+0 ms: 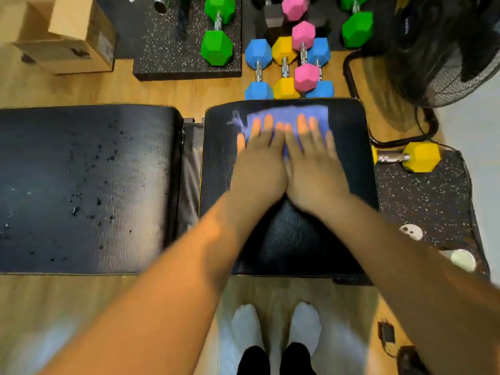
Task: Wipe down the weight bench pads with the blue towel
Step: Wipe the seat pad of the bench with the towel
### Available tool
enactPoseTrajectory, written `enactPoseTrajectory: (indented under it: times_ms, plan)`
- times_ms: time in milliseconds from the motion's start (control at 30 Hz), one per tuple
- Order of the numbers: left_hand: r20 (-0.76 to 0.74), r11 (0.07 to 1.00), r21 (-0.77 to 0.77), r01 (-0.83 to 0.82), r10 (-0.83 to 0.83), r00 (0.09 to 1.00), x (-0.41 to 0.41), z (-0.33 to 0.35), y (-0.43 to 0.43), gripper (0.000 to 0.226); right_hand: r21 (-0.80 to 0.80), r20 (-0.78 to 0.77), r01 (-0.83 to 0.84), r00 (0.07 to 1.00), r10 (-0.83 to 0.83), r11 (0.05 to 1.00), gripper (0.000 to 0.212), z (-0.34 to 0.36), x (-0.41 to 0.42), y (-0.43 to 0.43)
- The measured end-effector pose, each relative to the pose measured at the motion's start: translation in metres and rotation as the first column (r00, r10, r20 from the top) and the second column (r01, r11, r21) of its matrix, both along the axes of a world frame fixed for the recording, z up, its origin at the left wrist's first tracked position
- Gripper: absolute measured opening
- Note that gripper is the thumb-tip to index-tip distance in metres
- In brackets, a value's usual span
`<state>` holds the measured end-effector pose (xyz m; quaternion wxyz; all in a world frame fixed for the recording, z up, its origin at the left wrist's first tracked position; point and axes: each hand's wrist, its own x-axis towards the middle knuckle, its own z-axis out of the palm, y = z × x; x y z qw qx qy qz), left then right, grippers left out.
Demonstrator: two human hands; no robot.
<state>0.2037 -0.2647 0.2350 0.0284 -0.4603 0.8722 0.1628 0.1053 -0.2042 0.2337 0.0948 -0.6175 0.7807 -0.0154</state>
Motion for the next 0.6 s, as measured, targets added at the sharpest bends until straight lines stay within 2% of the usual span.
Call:
enactPoseTrajectory:
  times_ms: [133,233,367,467,600]
  plan:
    - [-0.036,0.999,-0.002,0.038,-0.039,0.999,0.053,0.001,0.136,0.06,-0.006,0.075,0.007,0.997,-0.006,1.0,0.055,0.0,0.048,0.13]
    - [-0.001,0.993,0.011,0.12,-0.12,0.993,0.061,-0.003,0.164,0.061,0.005,0.114,-0.039,0.993,0.038,0.999,0.054,-0.001,0.048,0.168]
    - [-0.029,0.989,-0.015,0.146,-0.146,0.989,0.02,-0.002,0.107,0.059,-0.011,0.143,-0.015,0.99,0.016,1.0,0.055,-0.002,0.003,0.112]
    - [0.053,0.987,-0.025,0.157,-0.155,0.986,-0.038,-0.005,0.027,0.058,-0.019,0.076,0.083,0.994,-0.081,0.996,0.057,-0.003,-0.046,0.035]
    - [0.123,0.989,0.036,0.14,-0.143,0.982,-0.086,-0.004,-0.031,0.057,0.062,0.129,0.151,0.979,-0.157,0.987,0.054,-0.002,-0.084,-0.026]
